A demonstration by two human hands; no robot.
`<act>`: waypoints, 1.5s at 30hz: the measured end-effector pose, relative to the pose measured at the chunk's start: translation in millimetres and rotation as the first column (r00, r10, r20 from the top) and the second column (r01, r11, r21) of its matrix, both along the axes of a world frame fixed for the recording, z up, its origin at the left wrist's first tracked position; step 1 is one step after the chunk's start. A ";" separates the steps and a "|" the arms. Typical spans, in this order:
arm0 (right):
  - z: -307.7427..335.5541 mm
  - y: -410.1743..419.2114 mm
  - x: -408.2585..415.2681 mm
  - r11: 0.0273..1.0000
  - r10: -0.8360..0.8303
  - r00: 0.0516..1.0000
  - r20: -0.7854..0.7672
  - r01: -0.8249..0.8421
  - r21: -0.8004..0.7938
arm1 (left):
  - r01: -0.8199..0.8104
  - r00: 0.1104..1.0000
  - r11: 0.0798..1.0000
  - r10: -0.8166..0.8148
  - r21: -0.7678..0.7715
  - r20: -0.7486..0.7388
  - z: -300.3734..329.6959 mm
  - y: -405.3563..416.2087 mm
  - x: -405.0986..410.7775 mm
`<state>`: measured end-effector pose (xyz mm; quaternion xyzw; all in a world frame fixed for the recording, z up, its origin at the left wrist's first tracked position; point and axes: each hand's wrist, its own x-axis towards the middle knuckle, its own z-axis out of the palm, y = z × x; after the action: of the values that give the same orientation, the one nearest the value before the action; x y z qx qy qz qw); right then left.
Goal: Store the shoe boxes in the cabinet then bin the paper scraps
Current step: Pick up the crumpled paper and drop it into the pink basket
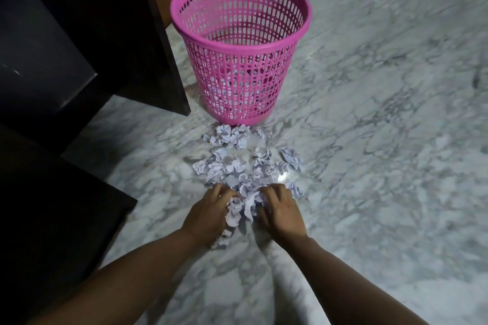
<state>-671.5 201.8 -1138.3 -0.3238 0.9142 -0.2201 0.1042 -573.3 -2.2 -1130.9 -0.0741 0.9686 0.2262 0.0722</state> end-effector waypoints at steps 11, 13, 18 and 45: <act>51.9 -23.8 -37.3 0.682 -0.354 0.845 0.401 0.526 -0.508 | -0.035 0.958 0.976 0.094 0.213 -0.273 70.2 -42.4 -35.7; 82.0 -36.2 -46.2 0.611 -0.307 0.847 0.434 0.525 -0.593 | -0.041 0.925 0.961 0.139 0.272 -0.353 95.1 -47.5 -46.7; 177.8 -79.2 -83.5 0.402 -0.188 0.894 0.408 0.449 -0.798 | -0.042 0.740 0.936 0.264 0.350 -0.618 179.9 -61.4 -93.0; 148.3 -54.1 -184.5 0.649 -0.402 0.911 0.095 0.356 -0.672 | -0.008 0.778 0.997 -0.038 -0.071 -0.627 132.8 -84.5 -116.9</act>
<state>-856.0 147.7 -990.0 -0.1476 0.8206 -0.5434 -0.0977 -690.2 -86.6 -998.1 0.0107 0.9451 0.2035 -0.2555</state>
